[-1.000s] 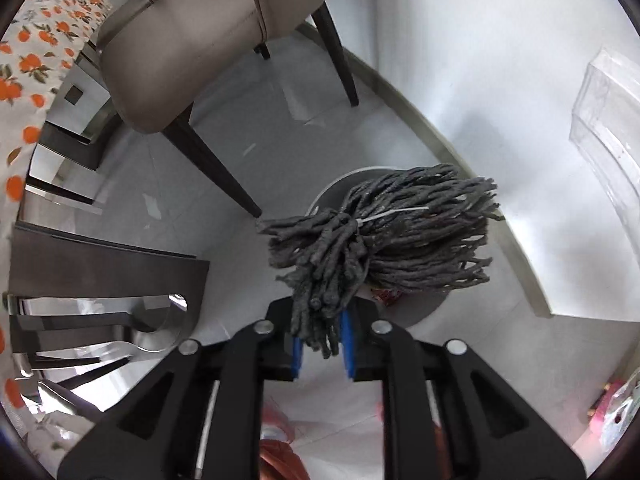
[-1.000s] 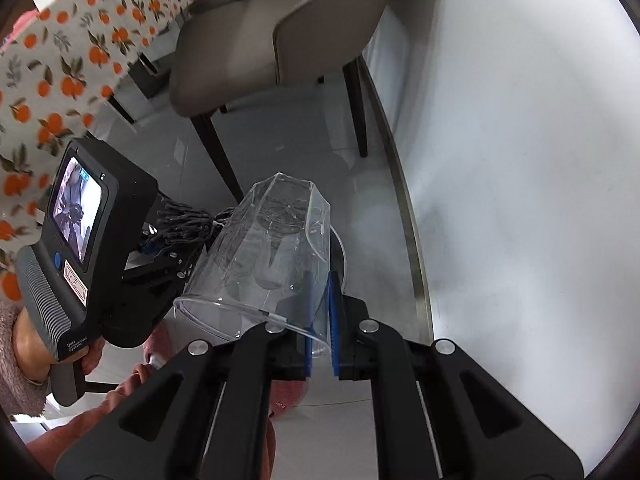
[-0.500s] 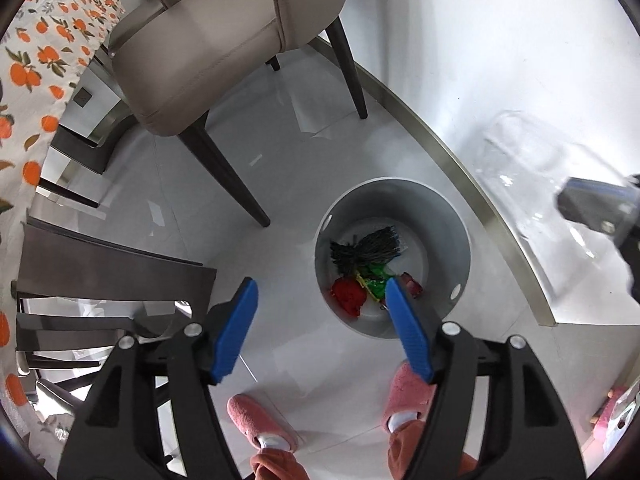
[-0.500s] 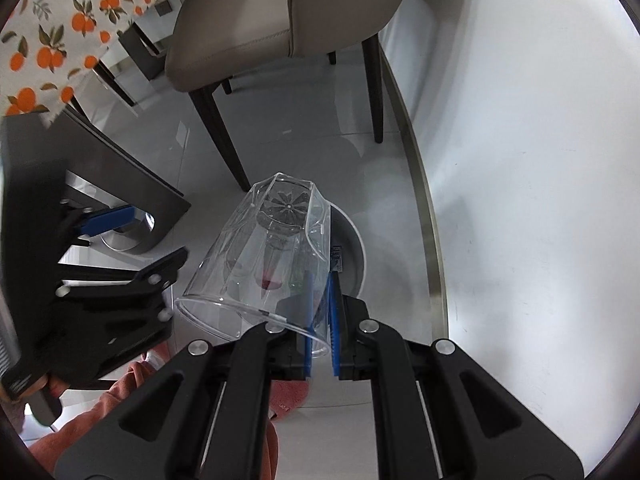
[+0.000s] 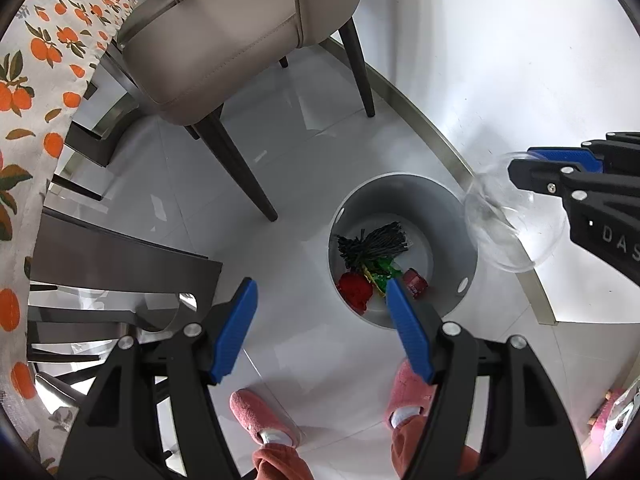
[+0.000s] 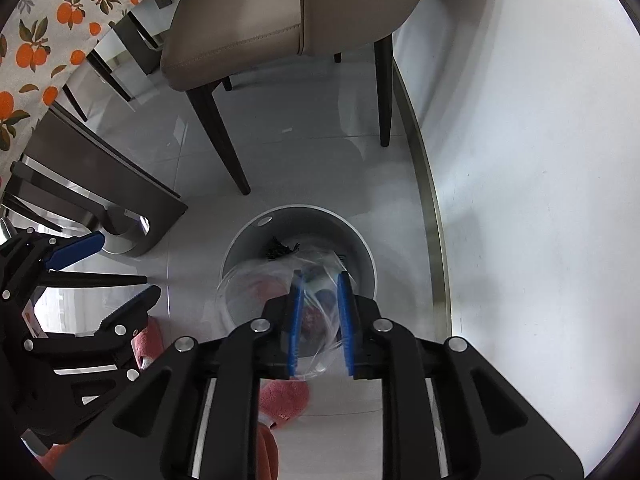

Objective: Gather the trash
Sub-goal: 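Open the left tool to drop the strands while the right tool drops the cup into the bin, then raise both open tools from the bin back toward the table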

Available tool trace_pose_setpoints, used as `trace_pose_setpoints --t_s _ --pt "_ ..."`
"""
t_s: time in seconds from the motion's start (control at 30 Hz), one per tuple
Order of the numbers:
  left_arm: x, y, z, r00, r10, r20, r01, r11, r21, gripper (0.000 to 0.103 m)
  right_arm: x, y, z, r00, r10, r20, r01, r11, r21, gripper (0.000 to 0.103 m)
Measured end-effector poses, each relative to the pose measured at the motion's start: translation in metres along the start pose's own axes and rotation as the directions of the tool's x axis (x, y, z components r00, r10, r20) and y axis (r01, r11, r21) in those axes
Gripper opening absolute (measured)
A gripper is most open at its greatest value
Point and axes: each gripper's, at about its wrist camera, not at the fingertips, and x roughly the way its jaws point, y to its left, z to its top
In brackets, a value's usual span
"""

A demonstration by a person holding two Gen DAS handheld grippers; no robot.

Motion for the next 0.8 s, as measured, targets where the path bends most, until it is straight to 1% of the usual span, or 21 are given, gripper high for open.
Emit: trace_pose_setpoints --t_s 0.07,0.17,0.33,0.47,0.57,0.67,0.73,0.8 --pt "-0.001 0.001 0.001 1.000 0.000 0.003 0.000 1.000 -0.002 0.067 -0.001 0.001 0.001 1.000 -0.001 0.006 0.001 1.000 0.000 0.016" --pt "-0.002 0.002 0.003 1.000 0.000 0.007 0.000 1.000 -0.007 0.067 -0.003 0.002 0.002 1.000 -0.004 0.015 0.004 1.000 -0.001 0.021" --pt "-0.008 0.002 0.006 1.000 -0.003 0.014 0.003 1.000 -0.016 0.067 -0.008 0.001 0.007 1.000 -0.009 0.028 0.009 1.000 0.003 0.021" --pt "-0.023 0.000 0.009 1.000 -0.009 0.028 0.010 1.000 -0.021 0.067 -0.024 -0.001 0.010 0.999 -0.014 0.046 0.013 1.000 0.010 0.021" --pt "-0.045 0.000 0.014 0.999 -0.020 0.043 0.022 0.999 -0.036 0.067 -0.046 -0.002 0.011 0.998 -0.017 0.065 0.016 1.000 0.017 0.021" --pt "-0.075 0.000 0.020 0.997 -0.035 0.063 0.039 0.998 -0.054 0.067 -0.077 -0.004 0.014 0.996 -0.023 0.086 0.021 1.000 0.023 0.022" --pt "-0.098 0.001 0.025 0.996 -0.049 0.073 0.054 0.996 -0.067 0.067 -0.101 -0.004 0.016 0.994 -0.035 0.106 0.033 0.999 0.026 0.035" --pt "-0.126 0.002 0.031 0.993 -0.080 0.090 0.087 0.993 -0.076 0.070 -0.130 -0.002 0.019 0.990 -0.048 0.131 0.045 0.999 0.027 0.038"
